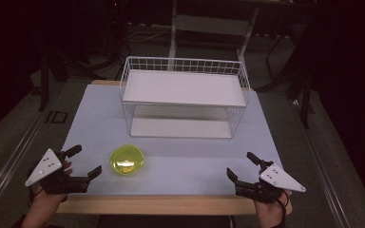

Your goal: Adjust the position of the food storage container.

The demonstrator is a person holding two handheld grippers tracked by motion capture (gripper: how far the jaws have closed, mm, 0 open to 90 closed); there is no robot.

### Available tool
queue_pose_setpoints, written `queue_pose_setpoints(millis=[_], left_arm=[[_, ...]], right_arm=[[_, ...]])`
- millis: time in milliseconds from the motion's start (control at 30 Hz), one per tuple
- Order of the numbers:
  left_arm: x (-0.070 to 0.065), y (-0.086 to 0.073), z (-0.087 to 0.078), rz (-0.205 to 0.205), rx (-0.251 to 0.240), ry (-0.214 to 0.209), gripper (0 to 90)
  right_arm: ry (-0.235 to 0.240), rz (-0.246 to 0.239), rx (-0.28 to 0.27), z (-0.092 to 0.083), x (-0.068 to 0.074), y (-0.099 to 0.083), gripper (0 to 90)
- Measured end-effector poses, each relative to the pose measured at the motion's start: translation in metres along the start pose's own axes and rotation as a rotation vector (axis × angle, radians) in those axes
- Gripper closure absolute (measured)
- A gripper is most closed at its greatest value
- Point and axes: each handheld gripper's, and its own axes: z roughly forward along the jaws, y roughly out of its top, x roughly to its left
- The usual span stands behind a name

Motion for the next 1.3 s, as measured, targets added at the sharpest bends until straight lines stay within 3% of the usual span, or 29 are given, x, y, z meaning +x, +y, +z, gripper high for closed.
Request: queue_pose_setpoints(millis=[133, 200, 300, 333, 433, 567, 633, 700, 733, 767, 1000, 1100, 1133, 1167, 1267, 1300], left_arm=[[-0.003, 0.005, -0.001, 0.034, 0.026, -0.016, 0.7], [-0.002, 0.007, -0.001, 0.015, 0.065, -0.050, 0.6], [-0.001, 0.009, -0.003, 0.000, 0.051, -0.048, 0.7], [0.002, 0.013, -0.008, -0.049, 0.033, -0.136, 0.7], [0.005, 0.018, -0.009, -0.041, 0.057, -0.149, 1.6], [0.010, 0.014, -0.009, -0.038, 0.068, -0.165, 16.8], [0.011, 0.012, -0.008, -0.022, 0.086, -0.165, 20.8], [0.012, 0.012, -0.008, -0.021, 0.090, -0.169, 34.5], [0.012, 0.012, -0.008, -0.021, 0.090, -0.169, 34.5], [0.015, 0.010, -0.005, -0.017, 0.124, -0.170, 48.4], [0.023, 0.001, 0.007, -0.041, 0.239, -0.121, 60.0], [0.026, -0.001, 0.008, -0.046, 0.255, -0.109, 75.6], [0.030, -0.003, 0.010, -0.036, 0.287, -0.088, 75.6], [0.031, -0.004, 0.011, -0.027, 0.299, -0.088, 82.4], [0.036, -0.008, 0.018, -0.024, 0.377, -0.051, 89.8], [0.036, -0.008, 0.018, -0.024, 0.377, -0.051, 90.0]], right_arm=[[-0.005, 0.001, -0.008, -0.001, 0.000, 0.000, 13.1], [-0.009, 0.008, -0.007, -0.001, -0.001, 0.000, 13.1], [-0.012, 0.010, -0.010, -0.001, -0.001, 0.000, 13.0], [-0.014, 0.010, -0.012, 0.000, -0.001, 0.001, 13.0], [-0.012, 0.010, -0.015, 0.000, 0.000, 0.001, 13.0], [-0.013, 0.011, -0.017, 0.000, 0.001, 0.001, 13.0], [-0.012, 0.009, -0.020, 0.000, 0.001, 0.002, 13.0], [-0.010, 0.011, -0.020, 0.001, 0.001, 0.002, 13.0], [-0.006, 0.013, -0.022, 0.001, 0.001, 0.002, 13.0], [-0.008, 0.010, -0.024, 0.001, 0.002, 0.002, 13.0], [-0.007, 0.000, -0.023, 0.001, 0.004, 0.003, 13.2], [-0.004, -0.001, -0.023, 0.001, 0.004, 0.002, 13.2], [-0.004, -0.001, -0.023, 0.001, 0.004, 0.002, 13.2], [-0.002, -0.005, -0.025, 0.001, 0.004, 0.003, 13.3], [0.003, -0.005, -0.023, 0.001, 0.005, 0.003, 13.3], [0.003, -0.005, -0.023, 0.001, 0.005, 0.003, 13.3]])
